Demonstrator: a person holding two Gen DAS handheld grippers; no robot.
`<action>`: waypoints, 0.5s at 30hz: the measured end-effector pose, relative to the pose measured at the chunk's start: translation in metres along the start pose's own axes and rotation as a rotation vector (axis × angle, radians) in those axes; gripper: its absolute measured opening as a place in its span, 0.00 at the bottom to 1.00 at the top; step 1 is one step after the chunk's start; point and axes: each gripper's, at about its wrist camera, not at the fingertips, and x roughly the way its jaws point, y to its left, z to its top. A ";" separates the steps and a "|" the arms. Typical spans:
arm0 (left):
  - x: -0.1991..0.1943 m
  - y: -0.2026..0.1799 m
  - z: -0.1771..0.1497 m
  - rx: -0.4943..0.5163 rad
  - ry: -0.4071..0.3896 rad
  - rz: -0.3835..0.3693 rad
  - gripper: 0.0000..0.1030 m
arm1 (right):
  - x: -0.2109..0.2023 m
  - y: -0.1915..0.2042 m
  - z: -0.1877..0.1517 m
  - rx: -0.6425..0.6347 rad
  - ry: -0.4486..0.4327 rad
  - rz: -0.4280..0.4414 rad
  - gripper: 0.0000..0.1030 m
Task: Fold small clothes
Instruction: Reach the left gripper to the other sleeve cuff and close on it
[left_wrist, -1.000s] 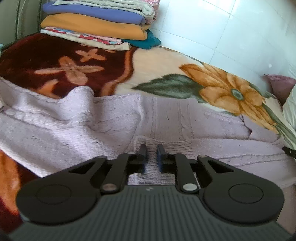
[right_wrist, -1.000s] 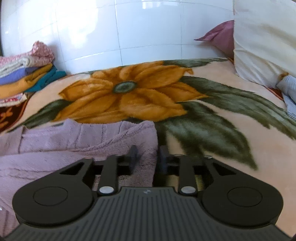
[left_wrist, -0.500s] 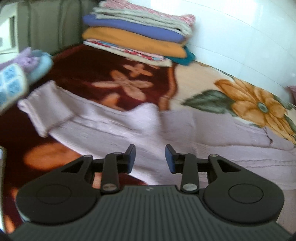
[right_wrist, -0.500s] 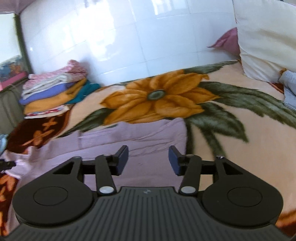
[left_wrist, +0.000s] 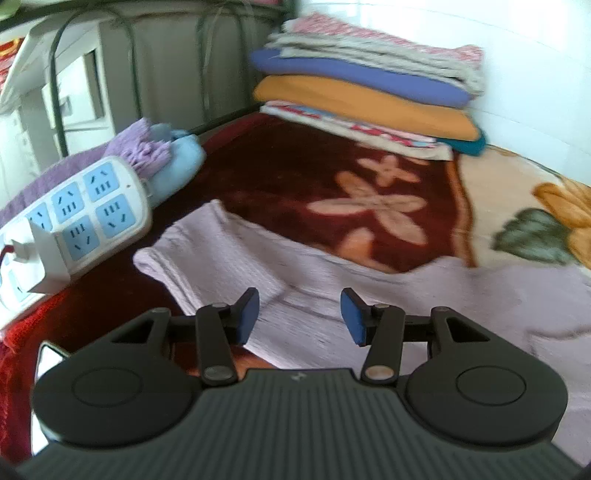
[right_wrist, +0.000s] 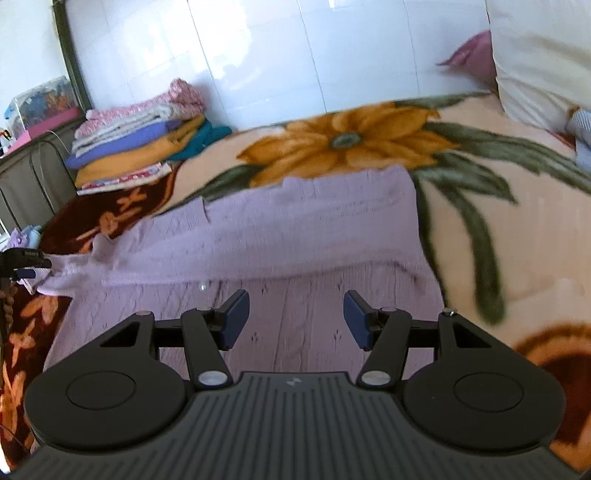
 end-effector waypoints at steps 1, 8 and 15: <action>0.006 0.004 0.002 -0.009 0.004 0.015 0.50 | 0.001 0.001 -0.001 0.002 0.006 -0.005 0.62; 0.038 0.020 0.001 -0.040 0.022 0.066 0.50 | 0.008 0.002 -0.005 0.017 0.028 -0.022 0.62; 0.038 0.016 -0.001 0.034 -0.016 0.106 0.50 | 0.019 0.004 -0.008 0.018 0.048 -0.023 0.62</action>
